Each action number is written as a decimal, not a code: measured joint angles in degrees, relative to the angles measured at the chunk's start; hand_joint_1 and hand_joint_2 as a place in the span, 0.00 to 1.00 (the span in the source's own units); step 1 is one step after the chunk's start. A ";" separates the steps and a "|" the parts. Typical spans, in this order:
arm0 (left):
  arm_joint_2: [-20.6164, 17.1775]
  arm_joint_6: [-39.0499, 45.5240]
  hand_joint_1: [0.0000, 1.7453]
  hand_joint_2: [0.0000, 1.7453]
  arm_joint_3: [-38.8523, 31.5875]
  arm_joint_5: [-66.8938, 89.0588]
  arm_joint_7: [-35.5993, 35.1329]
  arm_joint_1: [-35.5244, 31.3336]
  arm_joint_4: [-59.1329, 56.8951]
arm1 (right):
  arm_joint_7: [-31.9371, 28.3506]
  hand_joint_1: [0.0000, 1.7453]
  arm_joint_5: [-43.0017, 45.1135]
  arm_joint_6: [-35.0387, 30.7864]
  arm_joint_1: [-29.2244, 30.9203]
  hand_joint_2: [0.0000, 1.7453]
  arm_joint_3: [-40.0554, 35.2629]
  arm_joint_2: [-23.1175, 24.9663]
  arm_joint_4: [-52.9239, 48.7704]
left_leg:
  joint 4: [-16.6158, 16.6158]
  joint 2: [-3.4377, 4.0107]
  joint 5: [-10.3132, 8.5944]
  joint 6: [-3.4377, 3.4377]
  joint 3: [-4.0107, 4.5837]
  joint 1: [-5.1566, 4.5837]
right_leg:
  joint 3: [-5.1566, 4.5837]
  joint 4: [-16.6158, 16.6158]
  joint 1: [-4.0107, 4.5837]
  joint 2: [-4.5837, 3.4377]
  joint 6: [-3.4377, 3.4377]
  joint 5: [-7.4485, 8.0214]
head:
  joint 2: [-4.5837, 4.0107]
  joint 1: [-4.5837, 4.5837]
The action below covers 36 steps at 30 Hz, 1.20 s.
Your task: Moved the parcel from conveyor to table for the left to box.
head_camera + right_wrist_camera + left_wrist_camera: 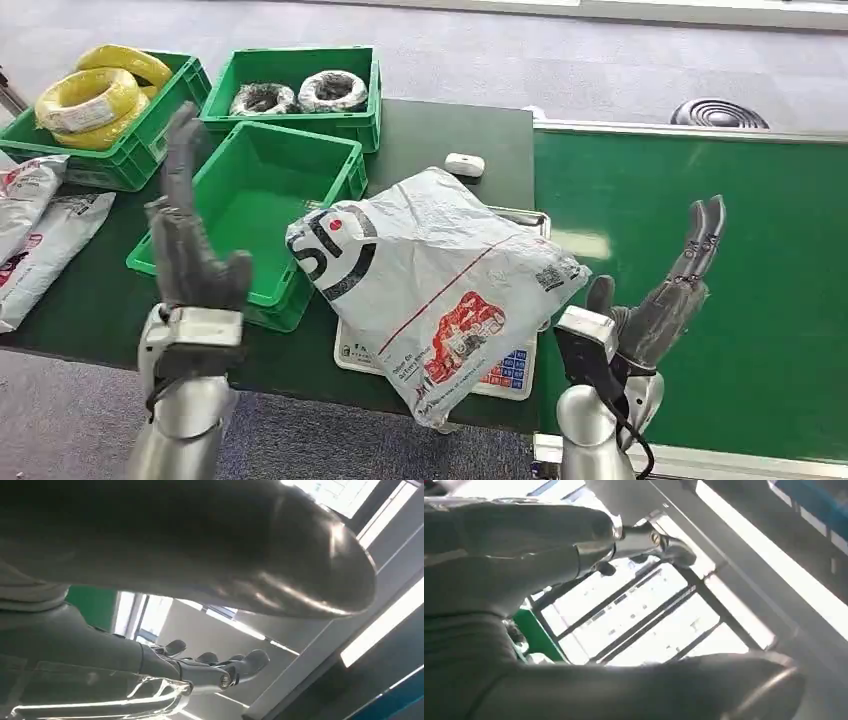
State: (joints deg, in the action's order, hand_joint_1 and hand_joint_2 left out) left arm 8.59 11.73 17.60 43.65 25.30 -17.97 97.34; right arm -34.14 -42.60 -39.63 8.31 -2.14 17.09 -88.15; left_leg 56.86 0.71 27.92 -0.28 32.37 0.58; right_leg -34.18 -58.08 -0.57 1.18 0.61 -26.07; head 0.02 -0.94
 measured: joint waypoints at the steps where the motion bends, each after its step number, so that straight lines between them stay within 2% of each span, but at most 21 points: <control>1: 0.02 -0.26 0.00 1.00 2.08 4.33 -1.99 -1.83 -3.59 | 0.09 0.00 0.24 0.00 0.00 0.00 0.09 0.00 0.15 | 0.01 0.00 0.00 0.01 0.00 -0.01 | 0.01 0.00 -0.02 0.00 0.00 0.00 | 0.00 0.04; 9: 2.51 4.04 0.00 1.00 13.48 16.63 -5.48 -11.53 -33.28 | 2.08 0.00 -0.24 0.00 -0.06 0.00 0.33 -0.04 0.79 | 0.02 0.09 0.00 0.01 -0.02 -0.01 | -0.03 0.00 -0.02 -0.05 0.01 0.04 | 0.00 0.00; 14: 4.44 7.13 0.00 1.00 15.69 17.14 -4.69 -14.04 -47.03 | 2.23 0.00 -0.72 0.00 -0.95 0.00 0.33 -0.11 0.79 | 0.00 0.22 0.02 0.00 0.01 0.00 | -0.08 -0.01 0.00 -0.13 0.00 0.03 | 0.00 0.00; 20: 5.83 7.92 0.00 1.00 16.65 17.31 -4.73 -16.19 -56.52 | 2.53 0.00 -1.20 0.00 -1.57 0.00 0.39 -0.11 0.72 | 0.00 0.22 0.01 0.00 0.01 0.00 | -0.05 0.00 0.00 -0.14 0.00 0.03 | 0.00 0.00; 21: 6.06 8.00 0.06 1.00 16.71 17.51 -5.09 -16.70 -58.35 | 2.73 0.00 -1.23 0.00 -1.68 0.00 0.39 -0.11 0.66 | 0.00 0.22 0.01 0.00 0.01 -0.01 | -0.04 -0.01 -0.01 -0.14 0.00 0.03 | 0.00 0.02; 22: 6.27 8.16 0.06 1.00 16.80 17.68 -5.50 -17.02 -59.91 | 2.80 0.00 -1.27 0.00 -1.82 0.00 0.39 -0.11 0.55 | 0.00 0.22 0.01 0.00 0.01 -0.01 | -0.04 -0.01 -0.01 -0.14 0.00 0.03 | 0.00 -0.02; 23: 6.43 8.16 0.91 1.00 16.87 17.73 -5.74 -17.28 -61.00 | 2.82 0.00 -1.31 0.00 -1.95 0.00 0.41 -0.11 0.37 | 0.00 0.23 0.01 0.00 0.00 -0.01 | -0.04 -0.01 -0.01 -0.14 0.00 0.03 | 0.00 0.02; 24: 6.62 8.16 0.95 1.00 16.93 17.71 -5.74 -17.60 -62.07 | 2.84 0.00 -1.33 0.00 -2.01 0.00 0.41 -0.11 0.26 | 0.00 0.23 0.01 0.00 0.00 -0.01 | -0.04 -0.01 -0.01 -0.14 0.00 0.03 | 0.00 0.00; 36: 7.50 7.98 0.98 1.00 16.73 14.69 -4.28 -19.43 -67.92 | 2.80 0.00 -1.86 0.00 -2.63 0.00 0.79 -0.11 -0.18 | 0.00 0.21 0.01 0.00 -0.21 0.00 | 0.20 0.00 -0.01 -0.14 -0.01 0.04 | 0.00 0.02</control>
State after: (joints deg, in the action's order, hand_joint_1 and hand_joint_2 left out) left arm 16.09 19.71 34.34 58.33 21.03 -37.40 29.42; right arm -31.34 -44.46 -39.63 5.68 -1.36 16.98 -88.32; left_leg 56.86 0.93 27.93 -0.27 32.17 0.57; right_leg -33.98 -58.08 -0.58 1.04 0.60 -26.03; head 0.02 -0.92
